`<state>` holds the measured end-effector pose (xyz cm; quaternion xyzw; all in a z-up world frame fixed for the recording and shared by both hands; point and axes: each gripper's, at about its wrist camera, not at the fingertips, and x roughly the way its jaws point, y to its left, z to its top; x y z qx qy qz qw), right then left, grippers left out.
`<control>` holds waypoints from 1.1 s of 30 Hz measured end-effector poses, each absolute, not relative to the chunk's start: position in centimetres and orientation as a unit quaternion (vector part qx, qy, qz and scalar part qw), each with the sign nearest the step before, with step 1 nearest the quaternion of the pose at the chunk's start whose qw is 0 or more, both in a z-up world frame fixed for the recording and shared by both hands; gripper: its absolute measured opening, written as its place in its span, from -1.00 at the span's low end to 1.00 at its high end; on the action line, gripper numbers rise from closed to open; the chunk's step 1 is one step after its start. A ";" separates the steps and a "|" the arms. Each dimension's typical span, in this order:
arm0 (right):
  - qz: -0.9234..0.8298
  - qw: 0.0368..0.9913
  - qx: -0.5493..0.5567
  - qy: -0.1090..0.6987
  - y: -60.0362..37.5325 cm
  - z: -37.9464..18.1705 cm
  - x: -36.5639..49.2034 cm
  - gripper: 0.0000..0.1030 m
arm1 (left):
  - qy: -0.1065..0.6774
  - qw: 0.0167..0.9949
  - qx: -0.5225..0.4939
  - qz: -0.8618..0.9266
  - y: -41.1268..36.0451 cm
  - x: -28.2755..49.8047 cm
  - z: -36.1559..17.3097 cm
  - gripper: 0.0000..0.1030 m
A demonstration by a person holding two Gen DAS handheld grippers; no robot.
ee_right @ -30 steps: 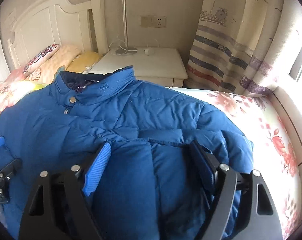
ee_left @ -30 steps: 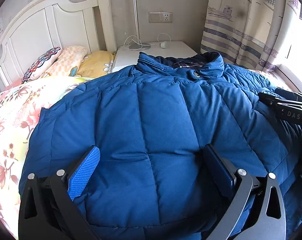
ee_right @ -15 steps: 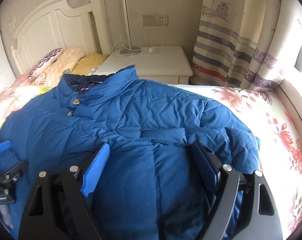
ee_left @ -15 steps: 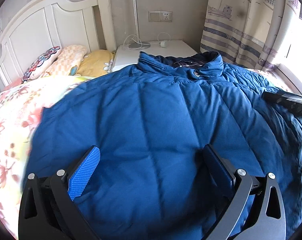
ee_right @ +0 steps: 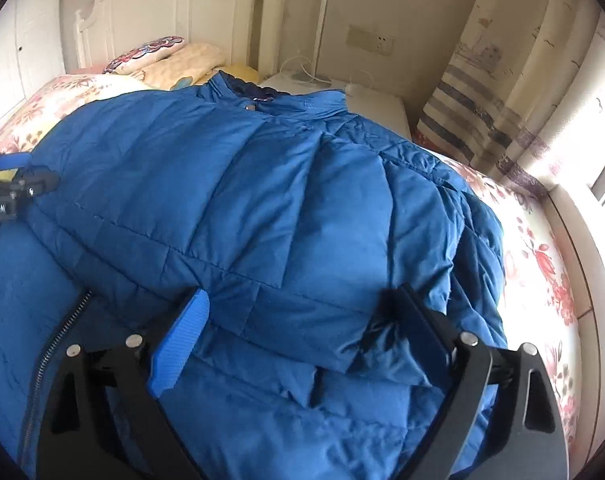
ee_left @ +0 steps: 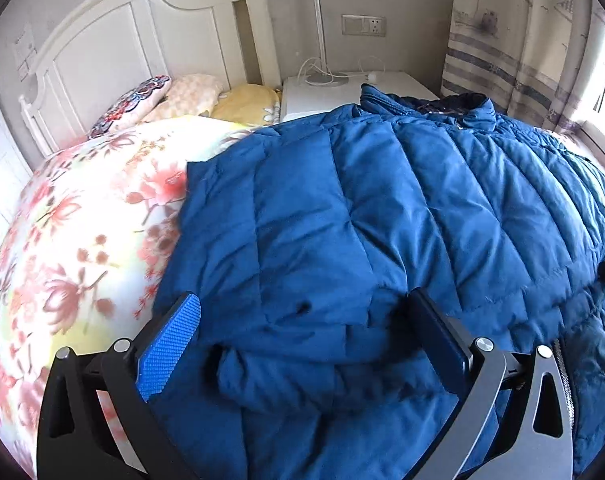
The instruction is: Fold large clothes
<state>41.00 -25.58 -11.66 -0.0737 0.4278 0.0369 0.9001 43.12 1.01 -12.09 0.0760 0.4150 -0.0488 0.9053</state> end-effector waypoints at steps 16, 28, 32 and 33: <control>0.028 0.901 -0.019 0.432 -29.2 -10.5 34.6 0.79 | 0.412 0.908 0.069 -0.039 3.1 34.4 -11.2 0.91; 0.094 0.886 -0.081 0.446 -22.8 -13.1 28.9 0.83 | 0.450 0.883 0.108 -0.078 -0.2 31.0 -15.1 0.91; 0.078 0.884 -0.082 0.453 -23.6 -12.5 27.4 0.83 | 0.450 0.883 0.104 -0.079 0.0 31.4 -15.3 0.91; 0.078 0.883 -0.084 0.454 -23.7 -12.6 26.9 0.84 | 0.450 0.883 0.104 -0.080 0.3 31.7 -15.4 0.91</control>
